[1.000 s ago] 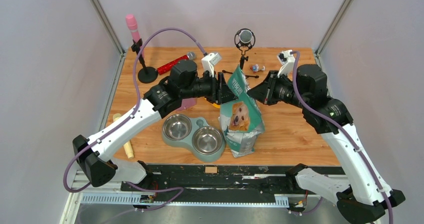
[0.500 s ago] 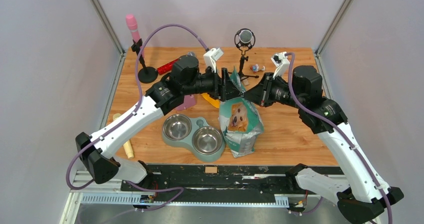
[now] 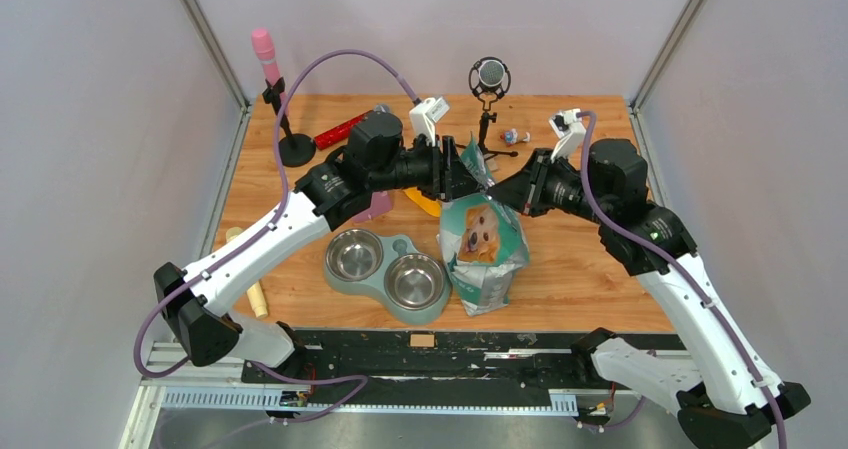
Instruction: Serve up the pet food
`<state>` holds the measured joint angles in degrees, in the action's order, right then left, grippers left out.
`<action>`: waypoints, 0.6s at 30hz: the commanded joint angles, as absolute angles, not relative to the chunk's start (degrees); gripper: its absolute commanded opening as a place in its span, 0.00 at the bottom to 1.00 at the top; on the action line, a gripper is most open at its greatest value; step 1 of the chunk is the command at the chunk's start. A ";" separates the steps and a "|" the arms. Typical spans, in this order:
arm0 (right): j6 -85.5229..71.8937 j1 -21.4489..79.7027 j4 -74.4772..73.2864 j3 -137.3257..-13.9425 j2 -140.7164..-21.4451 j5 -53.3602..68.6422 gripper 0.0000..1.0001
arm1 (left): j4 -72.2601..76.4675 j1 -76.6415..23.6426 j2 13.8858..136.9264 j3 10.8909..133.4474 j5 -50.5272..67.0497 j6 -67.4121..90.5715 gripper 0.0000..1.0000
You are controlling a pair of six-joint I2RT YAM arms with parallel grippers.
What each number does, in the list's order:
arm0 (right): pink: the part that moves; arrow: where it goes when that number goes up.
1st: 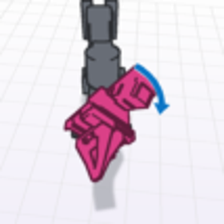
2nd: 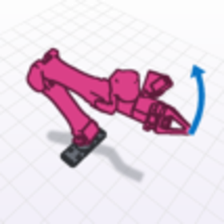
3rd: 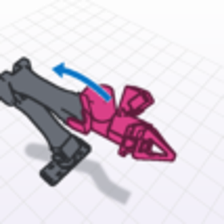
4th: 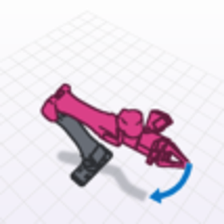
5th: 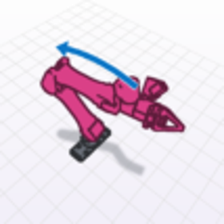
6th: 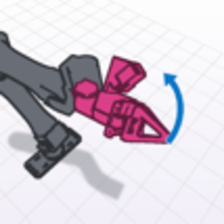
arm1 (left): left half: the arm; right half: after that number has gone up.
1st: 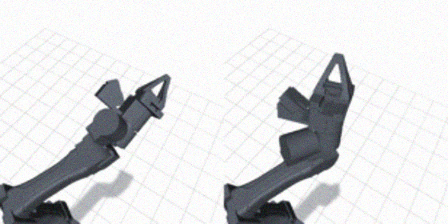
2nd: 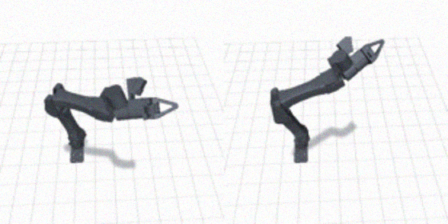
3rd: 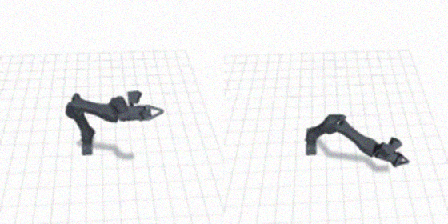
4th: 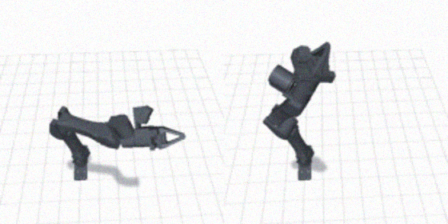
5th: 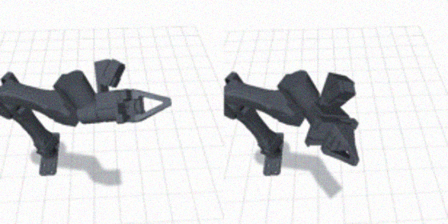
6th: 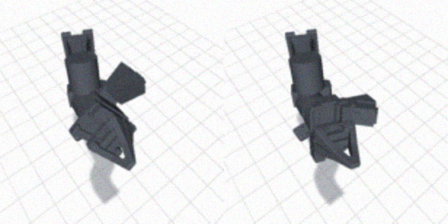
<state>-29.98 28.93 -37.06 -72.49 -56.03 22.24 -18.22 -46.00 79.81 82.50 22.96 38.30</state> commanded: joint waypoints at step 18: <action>-31.56 29.70 -30.12 -73.36 -52.30 20.66 0.00 | -22.21 -45.79 82.16 84.94 19.50 38.11 0.00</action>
<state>-30.55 29.23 -35.92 -72.12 -54.65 21.89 -18.79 -46.17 81.23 84.93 21.82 39.72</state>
